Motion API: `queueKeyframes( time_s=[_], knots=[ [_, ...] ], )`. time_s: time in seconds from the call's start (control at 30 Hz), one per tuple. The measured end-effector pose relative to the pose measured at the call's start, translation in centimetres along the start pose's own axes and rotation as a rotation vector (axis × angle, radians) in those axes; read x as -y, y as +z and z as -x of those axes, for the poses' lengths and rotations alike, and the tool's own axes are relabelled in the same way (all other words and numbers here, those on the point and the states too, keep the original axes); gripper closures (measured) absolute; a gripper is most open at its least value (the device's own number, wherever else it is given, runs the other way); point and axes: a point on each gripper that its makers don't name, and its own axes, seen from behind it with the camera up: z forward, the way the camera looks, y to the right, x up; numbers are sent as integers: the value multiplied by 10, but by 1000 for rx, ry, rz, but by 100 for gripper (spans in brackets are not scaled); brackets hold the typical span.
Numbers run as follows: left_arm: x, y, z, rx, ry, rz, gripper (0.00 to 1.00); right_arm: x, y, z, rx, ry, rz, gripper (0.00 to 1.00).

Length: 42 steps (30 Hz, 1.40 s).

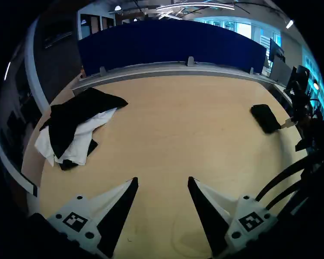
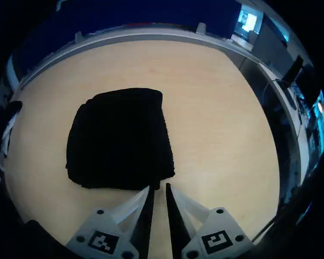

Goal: Fold towel

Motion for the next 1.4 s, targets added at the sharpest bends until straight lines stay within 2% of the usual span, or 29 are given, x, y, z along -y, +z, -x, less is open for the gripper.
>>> queueKeyframes(
  time_s=[0.1,0.2,0.33,0.4,0.67,0.77,1.2,1.4],
  knots=[
    [-1,0,-2,-1,3,0,15,-1,0,1,-2,-4,4,71],
    [-1,-1,-4,-3,3,1,15,-3,-1,1,-6,-6,16,57],
    [0,-1,-5,-4,-1,1,15,-4,-2,2,-16,2,21,23],
    [0,-1,-6,-4,-2,2,15,-3,-4,2,-24,8,21,14],
    [1,-1,-9,-8,4,5,15,-4,-9,3,-44,24,26,8],
    [1,-2,-10,-11,4,5,15,-2,-12,3,-51,22,23,0],
    [2,-5,-13,-26,1,13,15,10,-30,-1,-105,-6,11,0],
    [3,-4,-16,-37,-4,18,15,23,-43,-10,-179,9,-20,0]
  ],
)
